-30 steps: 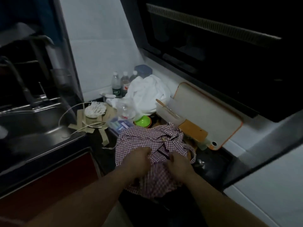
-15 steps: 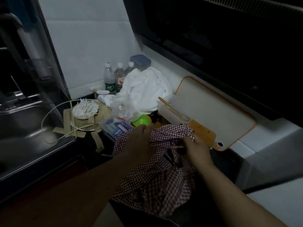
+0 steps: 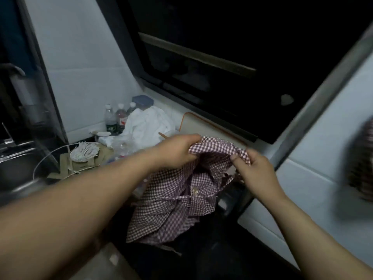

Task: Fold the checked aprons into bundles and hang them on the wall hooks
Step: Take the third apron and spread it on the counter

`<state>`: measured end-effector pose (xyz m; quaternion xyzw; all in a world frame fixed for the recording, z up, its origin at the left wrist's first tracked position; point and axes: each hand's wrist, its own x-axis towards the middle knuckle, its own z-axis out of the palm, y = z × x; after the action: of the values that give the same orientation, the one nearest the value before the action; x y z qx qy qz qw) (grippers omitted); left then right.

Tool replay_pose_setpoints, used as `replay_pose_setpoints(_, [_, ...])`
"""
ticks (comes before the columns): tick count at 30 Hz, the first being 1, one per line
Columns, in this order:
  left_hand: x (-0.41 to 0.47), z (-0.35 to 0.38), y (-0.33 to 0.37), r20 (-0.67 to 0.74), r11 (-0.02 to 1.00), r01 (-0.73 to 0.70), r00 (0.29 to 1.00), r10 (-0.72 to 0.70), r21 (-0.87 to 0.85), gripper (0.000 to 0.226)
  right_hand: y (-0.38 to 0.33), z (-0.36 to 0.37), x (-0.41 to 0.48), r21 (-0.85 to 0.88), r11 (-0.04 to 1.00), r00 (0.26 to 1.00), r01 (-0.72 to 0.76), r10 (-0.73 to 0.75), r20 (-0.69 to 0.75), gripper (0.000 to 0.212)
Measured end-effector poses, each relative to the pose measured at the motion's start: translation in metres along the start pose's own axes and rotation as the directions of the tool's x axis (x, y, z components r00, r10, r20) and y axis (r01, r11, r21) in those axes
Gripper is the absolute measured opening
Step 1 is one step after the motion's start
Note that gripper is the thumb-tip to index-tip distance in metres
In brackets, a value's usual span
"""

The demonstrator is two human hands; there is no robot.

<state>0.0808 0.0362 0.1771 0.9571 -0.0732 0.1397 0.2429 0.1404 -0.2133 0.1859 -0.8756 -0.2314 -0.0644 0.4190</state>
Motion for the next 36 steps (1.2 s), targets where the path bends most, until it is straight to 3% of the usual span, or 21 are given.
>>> replay_pose_setpoints(3, [0.009, -0.027, 0.076, -0.058, 0.995, -0.083, 0.995, 0.086, 0.051, 0.035, -0.023, -0.065, -0.03, -0.144, 0.981, 0.986, 0.129, -0.142, -0.088, 0.031])
replay_pose_setpoints(6, [-0.002, -0.039, 0.157, -0.136, 0.986, -0.15, 0.978, 0.158, 0.067, 0.054, -0.04, -0.137, -0.072, -0.056, 0.983, 0.968, 0.176, -0.183, -0.169, 0.032])
replay_pose_setpoints(10, [-0.025, -0.031, 0.231, -0.153, 0.949, -0.267, 0.944, 0.292, 0.166, 0.021, -0.046, -0.224, -0.116, 0.181, 0.97, 0.959, 0.161, -0.11, -0.262, 0.029])
replay_pose_setpoints(13, [-0.036, -0.009, 0.269, 0.049, 0.978, -0.204, 0.978, 0.201, 0.048, 0.018, -0.04, -0.275, -0.141, 0.187, 0.967, 0.907, 0.175, -0.085, -0.411, 0.022])
replay_pose_setpoints(15, [-0.036, 0.016, 0.268, 0.199, 0.995, -0.08, 0.978, 0.066, 0.065, 0.024, -0.03, -0.305, -0.153, 0.137, 0.979, 0.855, 0.148, -0.057, -0.515, 0.024])
replay_pose_setpoints(17, [-0.037, 0.041, 0.264, 0.228, 0.989, -0.026, 0.974, -0.008, 0.148, 0.038, -0.006, -0.335, -0.167, 0.101, 0.993, 0.815, 0.058, 0.012, -0.579, 0.021])
replay_pose_setpoints(21, [-0.032, 0.067, 0.27, 0.229, 0.992, -0.044, 0.973, 0.016, 0.119, 0.024, 0.081, -0.382, -0.209, 0.054, 0.96, 0.777, -0.276, 0.256, -0.575, 0.024])
replay_pose_setpoints(23, [-0.018, 0.072, 0.285, 0.176, 0.983, -0.093, 0.982, 0.065, 0.157, 0.041, 0.116, -0.399, -0.234, 0.044, 0.918, 0.757, -0.395, 0.352, -0.55, 0.024])
replay_pose_setpoints(26, [-0.002, 0.067, 0.317, 0.144, 0.939, -0.208, 0.974, 0.173, 0.273, 0.059, 0.133, -0.423, -0.255, 0.057, 0.903, 0.698, -0.425, 0.368, -0.615, 0.022])
replay_pose_setpoints(29, [-0.005, 0.057, 0.343, 0.1, 0.905, -0.325, 0.946, 0.309, 0.274, 0.056, 0.125, -0.446, -0.269, 0.022, 0.943, 0.666, -0.331, 0.25, -0.703, 0.023])
replay_pose_setpoints(32, [-0.016, 0.07, 0.337, 0.031, 0.814, -0.415, 0.897, 0.442, 0.406, 0.039, 0.132, -0.446, -0.297, 0.053, 0.965, 0.688, -0.259, 0.222, -0.691, 0.011])
replay_pose_setpoints(34, [-0.034, 0.098, 0.323, 0.107, 0.796, -0.417, 0.904, 0.414, 0.44, 0.025, 0.162, -0.425, -0.324, 0.038, 0.947, 0.752, -0.32, 0.278, -0.598, 0.009])
replay_pose_setpoints(36, [-0.062, 0.134, 0.312, 0.277, 0.759, -0.469, 0.882, 0.381, 0.451, 0.016, 0.205, -0.386, -0.354, -0.09, 0.892, 0.824, -0.444, 0.366, -0.433, 0.005])
